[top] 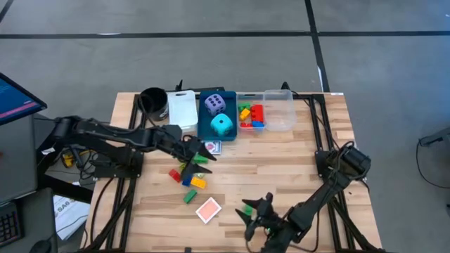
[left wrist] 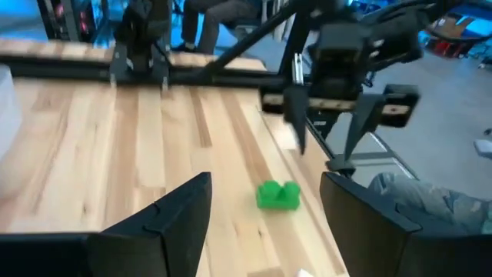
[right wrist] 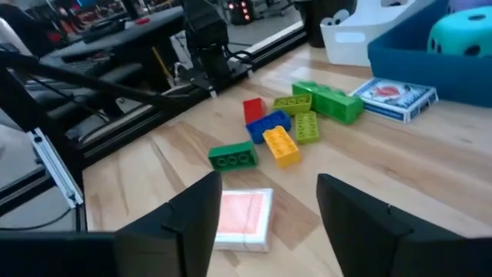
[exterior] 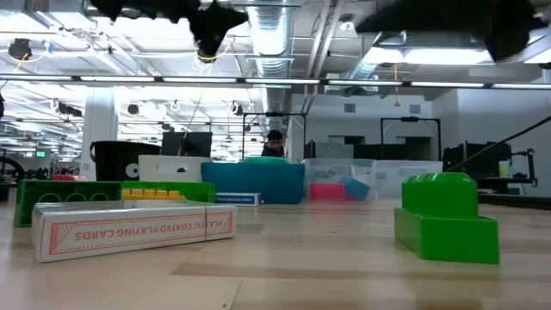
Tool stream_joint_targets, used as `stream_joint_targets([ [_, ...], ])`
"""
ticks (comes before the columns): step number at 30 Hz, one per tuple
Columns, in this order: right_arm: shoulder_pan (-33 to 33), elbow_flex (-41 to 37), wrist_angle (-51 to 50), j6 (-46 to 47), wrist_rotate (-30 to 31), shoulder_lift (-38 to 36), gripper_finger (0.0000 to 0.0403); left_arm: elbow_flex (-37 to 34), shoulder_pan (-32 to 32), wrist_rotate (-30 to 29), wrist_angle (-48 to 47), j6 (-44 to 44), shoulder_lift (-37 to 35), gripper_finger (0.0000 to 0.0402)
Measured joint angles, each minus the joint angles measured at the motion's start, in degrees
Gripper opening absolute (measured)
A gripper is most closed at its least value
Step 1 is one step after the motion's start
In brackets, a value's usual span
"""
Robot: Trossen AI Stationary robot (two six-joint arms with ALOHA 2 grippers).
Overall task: Pick & Place Toys
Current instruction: Put the green 2 stud game piece into the left transparent bin
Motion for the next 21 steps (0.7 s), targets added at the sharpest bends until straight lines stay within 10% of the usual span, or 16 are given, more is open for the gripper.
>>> stream_joint_targets([
  [14, 5.02, 35.19, -44.42, 28.93, -1.08, 17.98, 0.0128, -6.85, -0.5, 0.22, 2.59, -0.52, -2.31, 0.0237],
  [21, 4.18, 45.0, -61.3, 45.61, -18.89, 27.14, 0.0127, -7.27, -0.87, 0.35, 2.59, -0.48, -2.3, 0.0237],
])
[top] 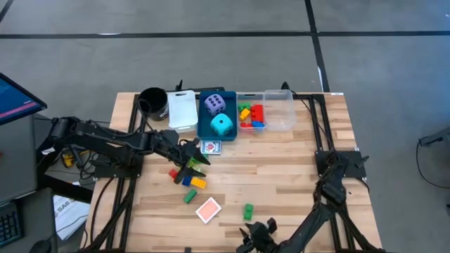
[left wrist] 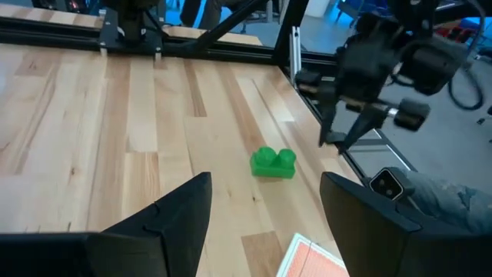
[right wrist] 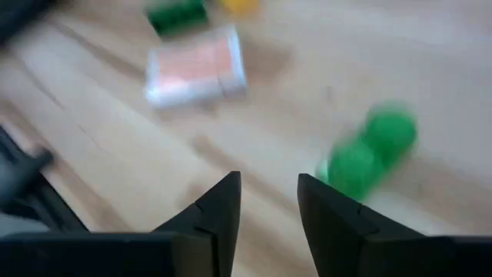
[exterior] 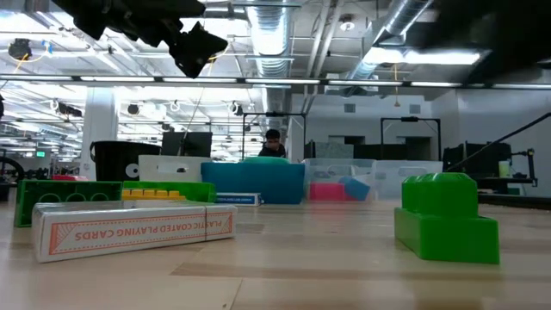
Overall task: Pick & Place Toys
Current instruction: Put the green 2 stud game piece into the left transparent bin
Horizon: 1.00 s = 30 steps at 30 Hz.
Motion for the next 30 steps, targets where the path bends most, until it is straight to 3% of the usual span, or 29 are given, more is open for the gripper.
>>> stream_joint_targets([
  [3, 0.13, 1.22, -1.84, 3.23, -2.77, 1.65, 0.0127, 0.0, -0.02, 0.0, 0.1, 0.05, 0.0, 0.0237],
  [15, -0.3, 1.54, -3.93, 5.44, -3.16, -2.18, 0.0127, 0.0, 0.0, -0.02, 0.34, 0.13, 0.0, 0.0237],
  [23, -2.62, 1.49, -6.32, 3.84, -17.36, -6.58, 0.0128, 0.0, 0.02, -0.02, 0.3, 0.09, 0.0, 0.0237],
  [30, -6.05, 1.49, -7.79, 1.69, -20.65, -11.07, 0.0176, 0.0, 0.02, -0.02, 0.25, 0.0, 0.0, 0.0237],
])
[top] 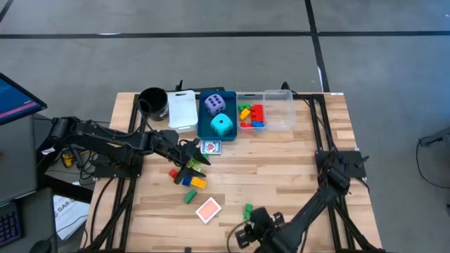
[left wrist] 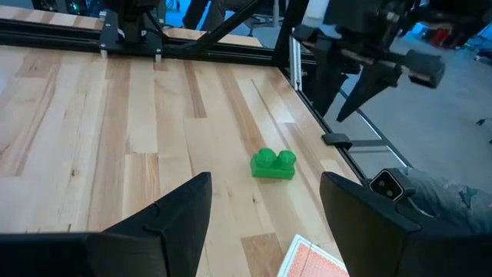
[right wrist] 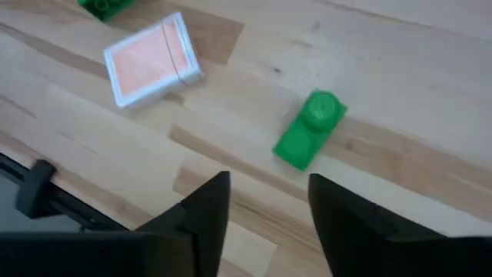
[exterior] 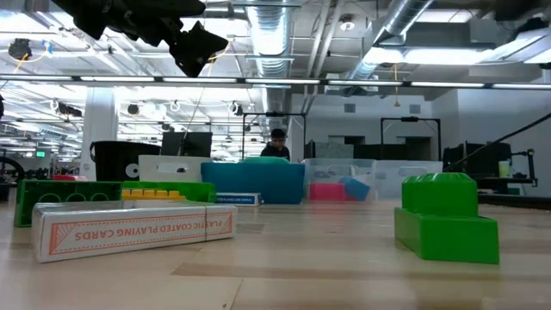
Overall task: Pick & Place Toys
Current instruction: Put the green 2 stud game piece into the left transparent bin
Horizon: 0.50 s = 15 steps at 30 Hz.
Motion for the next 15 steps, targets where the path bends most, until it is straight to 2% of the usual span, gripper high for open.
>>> stream_joint_targets([
  [8, -4.21, -0.02, 0.01, -0.48, -4.69, -1.45, 0.0273, 0.02, 0.0, 0.0, -1.11, -5.39, 0.02, 0.0237],
  [15, -7.04, -0.02, 0.11, 3.11, -5.58, -1.37, 0.0296, 0.02, 0.0, 0.0, -4.24, -5.42, 0.04, 0.0237],
])
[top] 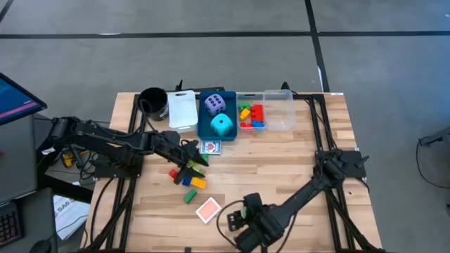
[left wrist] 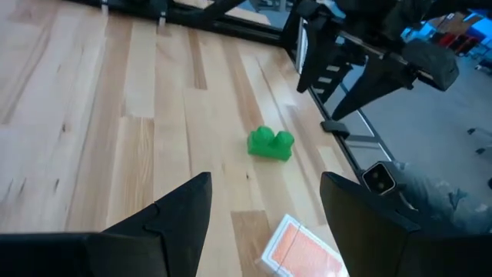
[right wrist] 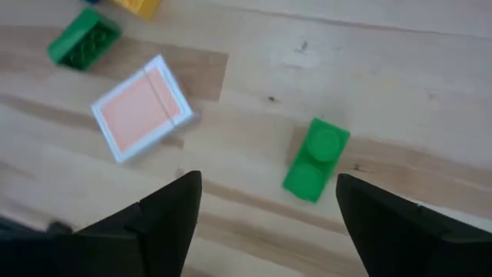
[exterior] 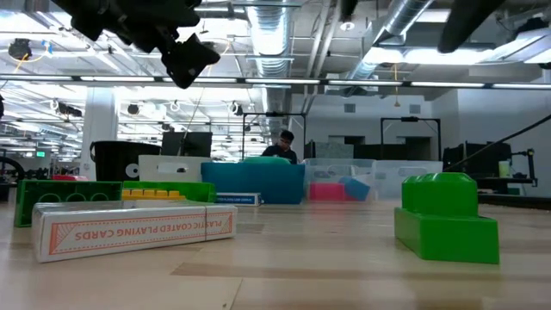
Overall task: Pick & Place Toys
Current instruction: Put the green 2 stud game piece into the left transparent bin
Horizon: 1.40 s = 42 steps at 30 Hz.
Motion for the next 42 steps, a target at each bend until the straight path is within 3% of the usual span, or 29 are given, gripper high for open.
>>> stream_joint_targets([
  [10, -2.26, -1.72, -0.09, 3.01, -5.89, 0.12, 0.0296, 0.0, 0.0, -0.01, -3.45, 1.37, 0.0, 0.0237],
  [18, -1.35, -7.68, 3.84, 7.22, -7.81, 0.17, 0.0296, 0.0, 0.0, -0.02, -5.21, 1.53, 0.0, 0.0237],
  [42, -4.22, -7.69, 2.13, 9.5, -14.41, 0.97, 0.0295, 0.0, 0.0, -0.02, -5.21, 1.53, 0.0, 0.0237],
])
